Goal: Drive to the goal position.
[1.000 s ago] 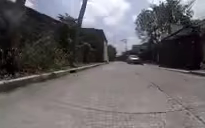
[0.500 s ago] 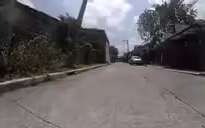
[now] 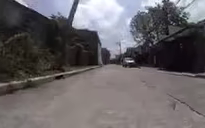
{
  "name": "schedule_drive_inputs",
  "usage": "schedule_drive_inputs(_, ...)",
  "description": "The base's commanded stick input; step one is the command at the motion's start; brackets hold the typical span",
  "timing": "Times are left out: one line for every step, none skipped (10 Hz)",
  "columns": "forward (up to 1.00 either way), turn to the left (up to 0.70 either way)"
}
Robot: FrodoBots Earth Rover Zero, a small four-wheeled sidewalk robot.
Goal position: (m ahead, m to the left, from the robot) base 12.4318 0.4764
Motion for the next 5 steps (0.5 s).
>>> schedule_drive_inputs(1.00,0.00)
schedule_drive_inputs(1.00,0.00)
schedule_drive_inputs(1.00,0.00)
schedule_drive_inputs(1.00,0.00)
schedule_drive_inputs(1.00,0.00)
